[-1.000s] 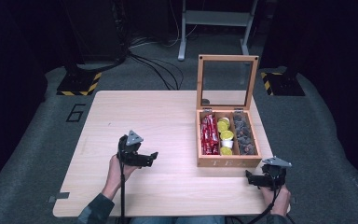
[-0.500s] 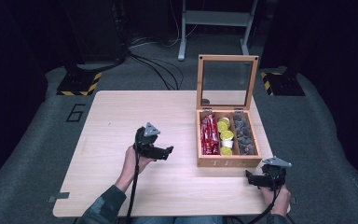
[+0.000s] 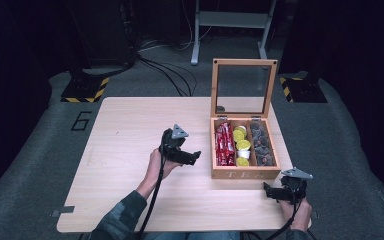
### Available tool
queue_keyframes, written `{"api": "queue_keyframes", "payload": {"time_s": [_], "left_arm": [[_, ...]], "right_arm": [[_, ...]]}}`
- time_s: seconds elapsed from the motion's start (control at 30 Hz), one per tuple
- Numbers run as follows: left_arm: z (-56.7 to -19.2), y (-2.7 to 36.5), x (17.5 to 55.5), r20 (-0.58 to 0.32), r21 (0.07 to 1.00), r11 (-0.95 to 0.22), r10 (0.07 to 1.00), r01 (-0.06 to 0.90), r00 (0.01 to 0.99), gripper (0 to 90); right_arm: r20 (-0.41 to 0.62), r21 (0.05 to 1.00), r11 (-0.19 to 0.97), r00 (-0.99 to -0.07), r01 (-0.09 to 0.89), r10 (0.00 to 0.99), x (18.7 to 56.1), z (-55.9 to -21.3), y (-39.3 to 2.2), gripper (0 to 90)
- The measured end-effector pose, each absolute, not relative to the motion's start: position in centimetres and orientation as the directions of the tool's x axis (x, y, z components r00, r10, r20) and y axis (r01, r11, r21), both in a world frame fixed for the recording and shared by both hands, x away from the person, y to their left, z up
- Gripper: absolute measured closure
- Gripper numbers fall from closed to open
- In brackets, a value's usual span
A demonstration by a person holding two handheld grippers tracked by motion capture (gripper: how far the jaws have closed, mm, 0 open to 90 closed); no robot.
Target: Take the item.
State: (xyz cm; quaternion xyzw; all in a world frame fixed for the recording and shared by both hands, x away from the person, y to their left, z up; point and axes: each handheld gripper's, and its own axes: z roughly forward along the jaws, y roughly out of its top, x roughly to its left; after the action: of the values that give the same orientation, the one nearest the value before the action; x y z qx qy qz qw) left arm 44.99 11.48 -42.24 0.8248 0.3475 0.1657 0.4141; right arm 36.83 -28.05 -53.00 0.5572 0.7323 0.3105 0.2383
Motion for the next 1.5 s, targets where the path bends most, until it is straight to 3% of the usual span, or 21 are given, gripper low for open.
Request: {"api": "queue_keyframes", "payload": {"time_s": [0.63,0.93,1.1,1.23,1.4,1.5], "left_arm": [[-42.3,5.2,47.6,-0.029,0.762,-0.466,0.668,0.449,0.744,3.5],[-42.5,2.2,48.3,-0.022,0.759,-0.484,0.649,0.436,0.760,8.6],[-42.8,0.8,49.2,-0.016,0.738,-0.502,0.655,0.451,0.756,17.6],[-43.4,0.2,49.9,-0.031,0.722,-0.505,0.659,0.473,0.752,34.1],[-43.9,-0.1,50.4,-0.028,0.706,-0.517,0.663,0.484,0.748,44.4],[-44.3,-0.4,50.6,-0.032,0.695,-0.523,0.663,0.493,0.748,58.5]], "right_arm": [[-0.002,0.723,0.186,-0.267,0.665,0.964,36.8,-53.0,-28.0,1.9],[-0.001,0.725,0.185,-0.268,0.664,0.963,36.8,-53.0,-28.0,2.7],[0.000,0.726,0.185,-0.269,0.662,0.963,36.8,-53.0,-28.0,2.9],[0.006,0.724,0.177,-0.263,0.667,0.965,36.7,-52.9,-28.0,3.6],[0.002,0.725,0.186,-0.272,0.663,0.962,36.7,-53.0,-28.0,4.5],[0.003,0.727,0.185,-0.273,0.661,0.962,36.7,-53.0,-28.0,4.7]]}}
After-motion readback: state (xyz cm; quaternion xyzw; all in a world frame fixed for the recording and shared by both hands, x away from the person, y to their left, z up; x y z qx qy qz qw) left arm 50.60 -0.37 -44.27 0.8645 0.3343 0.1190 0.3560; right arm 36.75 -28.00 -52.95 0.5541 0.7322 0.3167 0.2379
